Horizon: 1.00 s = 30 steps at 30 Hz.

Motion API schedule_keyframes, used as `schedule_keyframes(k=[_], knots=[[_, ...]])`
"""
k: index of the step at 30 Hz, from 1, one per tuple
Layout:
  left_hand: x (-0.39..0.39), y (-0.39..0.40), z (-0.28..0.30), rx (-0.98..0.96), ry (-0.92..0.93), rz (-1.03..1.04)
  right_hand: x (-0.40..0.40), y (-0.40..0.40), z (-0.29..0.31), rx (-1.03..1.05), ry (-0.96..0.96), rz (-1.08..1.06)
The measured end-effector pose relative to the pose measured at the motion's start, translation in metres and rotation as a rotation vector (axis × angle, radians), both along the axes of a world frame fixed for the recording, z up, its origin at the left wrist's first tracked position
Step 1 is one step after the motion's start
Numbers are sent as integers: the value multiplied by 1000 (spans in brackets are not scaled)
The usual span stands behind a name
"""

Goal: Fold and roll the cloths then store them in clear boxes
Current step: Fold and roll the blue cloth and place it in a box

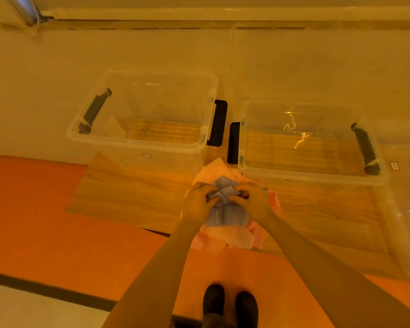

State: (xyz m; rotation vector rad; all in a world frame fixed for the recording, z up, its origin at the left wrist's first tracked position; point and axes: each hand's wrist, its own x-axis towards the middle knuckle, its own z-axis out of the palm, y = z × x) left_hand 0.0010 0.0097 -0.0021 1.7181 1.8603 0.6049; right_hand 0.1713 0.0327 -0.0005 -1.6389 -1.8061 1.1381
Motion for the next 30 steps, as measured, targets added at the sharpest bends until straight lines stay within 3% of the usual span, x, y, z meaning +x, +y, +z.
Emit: schedule_keyframes(k=[10,17,22,30], knots=[[-1,14,31,64,-5,-2,-6,1,35,14,93,-150],[7,21,67,118,-152,-75,-1,4,72,70,90,-194],[29,28,96,155,-242,-149,21,-2,101,147,172,-316],[101,38,130,194,-210,-261,94,-10,120,212,151,-402]])
